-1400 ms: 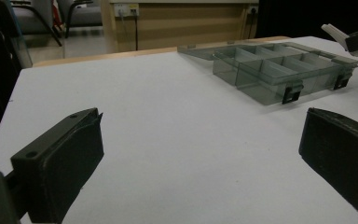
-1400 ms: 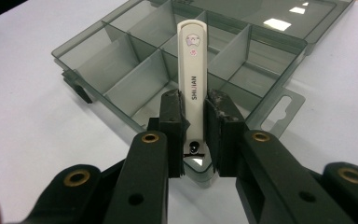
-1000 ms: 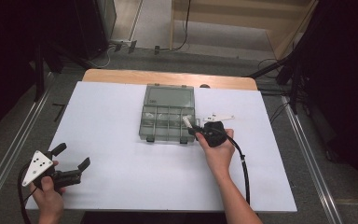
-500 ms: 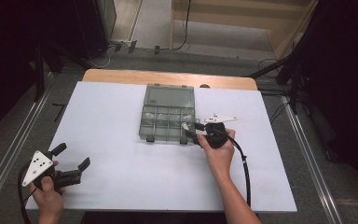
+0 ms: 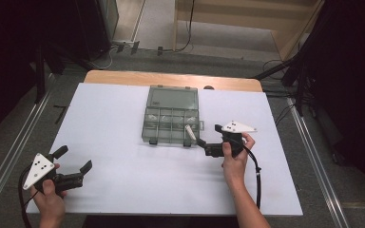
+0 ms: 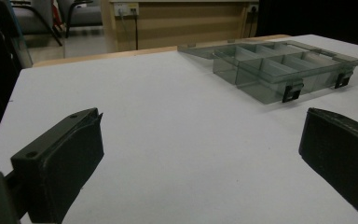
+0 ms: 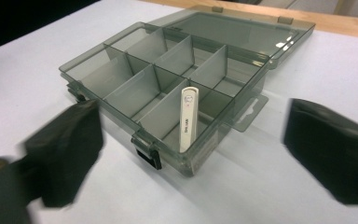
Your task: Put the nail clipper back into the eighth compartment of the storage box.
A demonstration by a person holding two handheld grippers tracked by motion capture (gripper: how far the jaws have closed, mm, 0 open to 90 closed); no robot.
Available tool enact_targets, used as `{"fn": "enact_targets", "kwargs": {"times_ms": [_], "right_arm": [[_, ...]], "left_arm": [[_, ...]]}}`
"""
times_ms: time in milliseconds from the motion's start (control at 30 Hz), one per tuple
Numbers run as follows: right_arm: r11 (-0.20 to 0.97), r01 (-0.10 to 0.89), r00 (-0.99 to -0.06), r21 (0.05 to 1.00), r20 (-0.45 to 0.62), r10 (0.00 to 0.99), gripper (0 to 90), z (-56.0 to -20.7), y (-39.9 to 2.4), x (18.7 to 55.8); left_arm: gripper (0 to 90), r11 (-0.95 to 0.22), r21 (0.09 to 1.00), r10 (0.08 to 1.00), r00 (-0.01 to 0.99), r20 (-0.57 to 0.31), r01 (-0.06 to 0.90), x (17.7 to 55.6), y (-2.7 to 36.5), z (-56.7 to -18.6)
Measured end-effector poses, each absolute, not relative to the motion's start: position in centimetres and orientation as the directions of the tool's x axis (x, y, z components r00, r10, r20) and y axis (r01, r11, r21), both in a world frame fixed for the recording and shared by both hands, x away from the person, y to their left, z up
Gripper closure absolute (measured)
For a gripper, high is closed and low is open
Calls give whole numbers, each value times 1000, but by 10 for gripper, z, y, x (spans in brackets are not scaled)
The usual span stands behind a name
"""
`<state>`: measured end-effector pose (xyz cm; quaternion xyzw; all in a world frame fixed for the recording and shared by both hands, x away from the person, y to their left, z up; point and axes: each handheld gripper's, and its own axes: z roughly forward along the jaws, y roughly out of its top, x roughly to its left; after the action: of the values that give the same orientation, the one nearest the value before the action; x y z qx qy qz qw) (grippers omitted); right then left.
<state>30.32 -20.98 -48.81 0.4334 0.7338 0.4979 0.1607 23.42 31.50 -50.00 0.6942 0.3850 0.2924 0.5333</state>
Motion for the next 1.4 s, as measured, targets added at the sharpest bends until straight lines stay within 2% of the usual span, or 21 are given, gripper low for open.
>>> {"fn": "enact_targets", "kwargs": {"times_ms": [667,1400], "right_arm": [[77,418,-549,905,184,816,0,-485,-256,265],[35,408,-502,912,192,843,0,-500,-297,227]], "left_arm": [[0,-144,965,845,535,4,221,233,314,-500],[0,-146,966,844,537,9,213,233,314,-500]]}}
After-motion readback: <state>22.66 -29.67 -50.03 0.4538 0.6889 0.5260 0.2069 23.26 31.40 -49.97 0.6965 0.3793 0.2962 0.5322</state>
